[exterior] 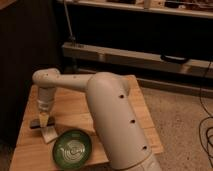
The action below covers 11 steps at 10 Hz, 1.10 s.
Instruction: Place the eraser on the white sponge
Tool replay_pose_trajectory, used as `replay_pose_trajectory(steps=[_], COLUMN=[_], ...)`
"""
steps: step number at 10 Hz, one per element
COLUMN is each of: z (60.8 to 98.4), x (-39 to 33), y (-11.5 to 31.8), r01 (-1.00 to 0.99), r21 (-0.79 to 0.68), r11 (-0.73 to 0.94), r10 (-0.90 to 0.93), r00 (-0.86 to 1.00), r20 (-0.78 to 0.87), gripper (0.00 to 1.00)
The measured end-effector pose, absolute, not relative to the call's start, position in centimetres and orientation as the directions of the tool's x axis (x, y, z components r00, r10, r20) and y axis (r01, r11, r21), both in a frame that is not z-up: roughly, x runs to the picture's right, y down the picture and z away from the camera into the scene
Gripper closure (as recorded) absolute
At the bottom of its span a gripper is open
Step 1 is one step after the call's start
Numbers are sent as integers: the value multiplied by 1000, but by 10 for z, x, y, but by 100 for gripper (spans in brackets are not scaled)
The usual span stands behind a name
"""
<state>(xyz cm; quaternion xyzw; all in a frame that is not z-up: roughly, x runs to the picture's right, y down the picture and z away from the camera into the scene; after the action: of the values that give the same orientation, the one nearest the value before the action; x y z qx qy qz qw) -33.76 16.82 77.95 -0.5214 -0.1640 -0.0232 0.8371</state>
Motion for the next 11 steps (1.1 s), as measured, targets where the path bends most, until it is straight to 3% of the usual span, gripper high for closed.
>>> replay_pose_trajectory(steps=[11], z=[778], x=[-336], y=[170], r01=[205], r21=[-864], r11=[461], r10=[133], r00=[946], r20=[296], gripper=[65])
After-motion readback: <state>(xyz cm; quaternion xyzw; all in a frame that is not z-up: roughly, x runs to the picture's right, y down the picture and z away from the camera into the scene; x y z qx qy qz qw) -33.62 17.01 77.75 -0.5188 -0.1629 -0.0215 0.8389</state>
